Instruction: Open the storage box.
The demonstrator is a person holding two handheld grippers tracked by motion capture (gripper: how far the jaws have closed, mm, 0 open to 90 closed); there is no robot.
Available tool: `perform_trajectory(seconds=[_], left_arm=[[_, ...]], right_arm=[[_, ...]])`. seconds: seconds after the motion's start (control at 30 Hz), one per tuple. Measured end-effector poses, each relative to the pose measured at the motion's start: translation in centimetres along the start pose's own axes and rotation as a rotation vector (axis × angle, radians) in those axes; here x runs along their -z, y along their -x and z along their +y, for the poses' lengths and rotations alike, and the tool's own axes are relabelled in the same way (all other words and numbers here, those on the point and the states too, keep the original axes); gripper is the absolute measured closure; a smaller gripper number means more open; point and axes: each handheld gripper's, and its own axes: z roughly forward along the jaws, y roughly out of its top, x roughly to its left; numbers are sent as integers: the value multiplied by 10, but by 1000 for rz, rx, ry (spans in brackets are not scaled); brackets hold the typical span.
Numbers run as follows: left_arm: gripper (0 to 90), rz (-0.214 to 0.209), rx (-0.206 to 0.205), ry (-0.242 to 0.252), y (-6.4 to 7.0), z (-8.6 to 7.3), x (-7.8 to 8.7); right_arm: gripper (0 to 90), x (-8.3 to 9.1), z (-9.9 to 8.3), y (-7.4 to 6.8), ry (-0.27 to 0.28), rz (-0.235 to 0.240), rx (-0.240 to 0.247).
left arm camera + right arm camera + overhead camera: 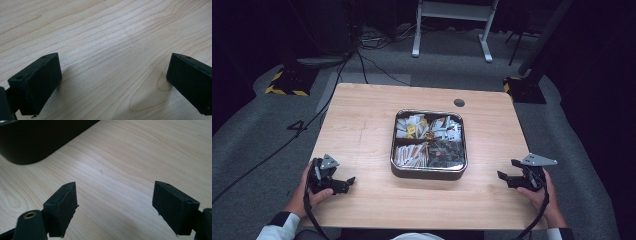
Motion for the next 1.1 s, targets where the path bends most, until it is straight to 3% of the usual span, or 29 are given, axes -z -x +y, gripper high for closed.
perform_trajectory(seconds=[0.47, 1.1], left_arm=[[2, 1, 1, 1, 0, 0, 0], [1, -1, 0, 1, 0, 0, 0]], right_arm=[[225, -12, 42, -10, 23, 15, 68], [238, -39, 88, -27, 53, 65, 114]])
